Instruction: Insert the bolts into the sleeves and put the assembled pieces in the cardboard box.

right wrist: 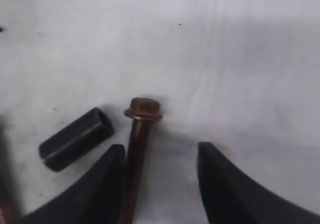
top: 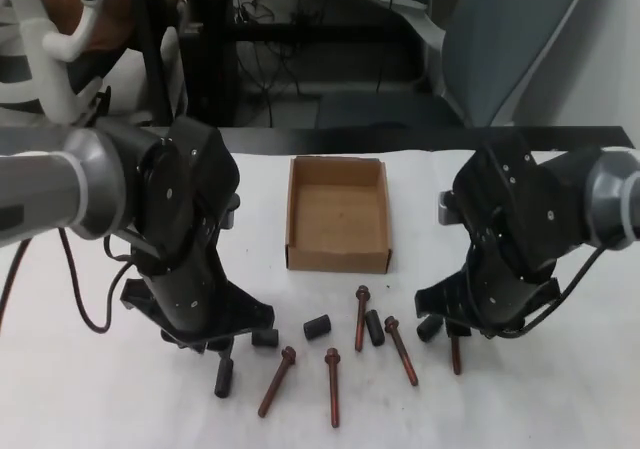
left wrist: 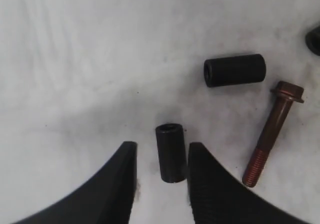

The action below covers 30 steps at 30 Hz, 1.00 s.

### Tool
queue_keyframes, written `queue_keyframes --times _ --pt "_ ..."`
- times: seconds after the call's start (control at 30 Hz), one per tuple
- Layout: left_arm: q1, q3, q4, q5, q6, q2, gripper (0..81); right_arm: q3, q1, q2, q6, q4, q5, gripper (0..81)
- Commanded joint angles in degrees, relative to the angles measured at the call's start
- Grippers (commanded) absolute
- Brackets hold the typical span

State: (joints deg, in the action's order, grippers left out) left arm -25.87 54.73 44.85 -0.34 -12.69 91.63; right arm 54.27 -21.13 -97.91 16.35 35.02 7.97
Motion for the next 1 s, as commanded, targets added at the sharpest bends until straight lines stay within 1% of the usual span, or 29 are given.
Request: queue_keyframes --times 0.0,0.1,0.17,0.3,0.37,0.4,0.43,0.5,0.57,0.6,0.8,0.83,0.87,0.9,0.93,0.97 --pt "0.1 -0.7 -1.1 -1.3 -1.1 0.3 32.8 0.5 1.4 -1.1 -0.5 -0.3 0.5 44.2" --pt "0.1 -1.5 -1.2 -1.1 -1.1 1.3 32.9 0.5 2.1 -1.8 -0.5 -0.6 -0.2 44.2" --pt "0.1 -1.9 -1.2 0.3 -1.3 1.7 32.9 0.5 2.1 -1.8 -0.5 -1.4 -0.9 44.2" --pt "0.1 -1.9 -1.5 0.3 -1.5 2.1 32.9 0.5 2.1 -1.9 -0.5 -3.3 -1.4 44.2" --pt "0.1 -1.9 -1.7 0.3 -1.5 2.1 32.9 0.5 2.1 -2.1 -0.5 -3.3 -1.4 43.0" --pt "0.0 -1.9 -1.7 0.3 -1.8 2.1 32.9 0.5 2.1 -2.2 -0.5 -3.3 -1.4 40.0" --pt "0.0 -1.9 -2.0 0.3 -2.3 2.1 32.9 0.5 2.1 -2.4 -0.5 -3.2 -1.4 35.0" --pt "0.0 -2.1 -4.0 0.3 -2.4 2.8 32.9 0.5 2.1 -2.7 -0.5 -3.0 -1.4 20.6" --pt "0.0 -2.1 -6.6 1.9 -3.4 3.7 32.9 0.5 2.1 -3.0 -0.5 -2.9 -1.5 4.9" --pt "0.0 -2.1 -7.4 3.0 -4.0 4.4 32.9 0.5 2.1 -3.1 -0.5 -2.9 -1.6 0.3" --pt "0.0 -2.1 -4.4 2.7 -4.1 7.8 32.2 0.5 2.1 -3.1 -1.7 -2.2 -1.9 0.4" --pt "0.0 -2.1 -3.6 2.0 -4.1 8.1 29.1 0.5 2.1 -3.1 -2.1 -2.2 -1.9 0.4" --pt "0.0 -2.1 -3.4 1.4 -4.0 8.2 21.1 0.5 2.1 -3.1 -2.5 -2.2 -1.9 0.4" --pt "0.0 -2.1 -3.5 1.6 -3.3 8.1 8.3 0.5 2.1 -3.1 -2.8 -2.2 -1.7 0.4" --pt "0.0 -2.1 -4.0 2.1 -2.2 7.8 2.5 0.5 2.1 -2.8 -3.3 -2.2 -1.6 0.4" --pt "0.0 -2.1 -5.1 3.4 -1.3 7.0 1.4 0.5 2.1 -2.4 -3.9 -2.2 -1.3 0.4"
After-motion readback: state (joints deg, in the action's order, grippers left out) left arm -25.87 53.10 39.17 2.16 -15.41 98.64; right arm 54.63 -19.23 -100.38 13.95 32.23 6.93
